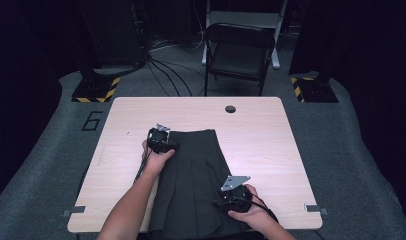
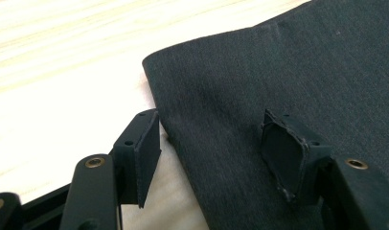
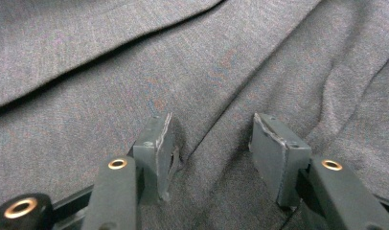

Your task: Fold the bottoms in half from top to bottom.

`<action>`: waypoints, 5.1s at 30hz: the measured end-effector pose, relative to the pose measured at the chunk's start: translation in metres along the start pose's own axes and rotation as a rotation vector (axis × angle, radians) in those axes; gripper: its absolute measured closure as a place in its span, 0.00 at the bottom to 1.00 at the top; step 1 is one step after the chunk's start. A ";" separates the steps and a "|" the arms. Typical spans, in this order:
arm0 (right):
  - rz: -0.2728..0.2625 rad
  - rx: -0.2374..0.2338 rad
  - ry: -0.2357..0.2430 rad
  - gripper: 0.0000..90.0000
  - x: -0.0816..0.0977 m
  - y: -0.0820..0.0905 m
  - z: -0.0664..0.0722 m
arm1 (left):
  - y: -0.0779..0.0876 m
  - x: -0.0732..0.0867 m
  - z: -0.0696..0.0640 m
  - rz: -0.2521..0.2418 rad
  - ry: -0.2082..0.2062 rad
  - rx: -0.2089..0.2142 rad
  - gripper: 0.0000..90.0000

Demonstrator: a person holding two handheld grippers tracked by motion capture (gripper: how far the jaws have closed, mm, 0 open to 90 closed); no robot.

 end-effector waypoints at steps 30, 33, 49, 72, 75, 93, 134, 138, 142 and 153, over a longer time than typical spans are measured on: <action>0.001 -0.017 -0.002 0.53 0.000 0.000 -0.001 | -0.012 -0.027 0.012 0.021 0.057 -0.008 0.69; 0.002 -0.019 -0.001 0.53 0.000 0.000 -0.002 | -0.011 -0.027 0.012 0.018 0.067 -0.018 0.82; 0.014 -0.018 -0.023 0.53 -0.001 0.000 -0.001 | 0.010 -0.041 0.004 -0.059 0.063 0.016 0.91; 0.006 0.021 -0.020 0.50 -0.006 0.001 -0.005 | 0.059 -0.093 -0.026 -0.195 -0.072 0.044 0.92; -0.019 0.032 -0.031 0.50 -0.009 0.004 -0.004 | 0.066 -0.100 -0.032 -0.220 -0.096 0.053 0.92; 0.012 0.038 -0.040 0.48 -0.007 -0.001 -0.009 | 0.107 -0.081 -0.078 -0.281 -0.208 0.205 0.92; -0.028 0.224 -0.175 0.46 -0.054 -0.046 -0.049 | 0.152 -0.053 -0.077 -0.359 -0.215 0.239 0.92; -0.029 0.210 -0.174 0.46 -0.053 -0.046 -0.051 | 0.162 -0.043 -0.073 -0.375 -0.210 0.240 0.92; -0.033 0.212 -0.166 0.47 -0.053 -0.047 -0.051 | 0.172 -0.033 -0.071 -0.370 -0.214 0.250 0.92; -0.038 0.200 -0.172 0.47 -0.052 -0.045 -0.051 | 0.190 0.000 -0.078 -0.347 -0.232 0.285 0.92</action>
Point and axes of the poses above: each handheld gripper's, and its own axes: y roughly backward along the jaws, x roughly out of its underside, z roughly to its left, the point moved 5 cm from there along -y, roughly forward along the jaws, and after that the axes turned 2 degrees about -y, right-handed, at the moved point
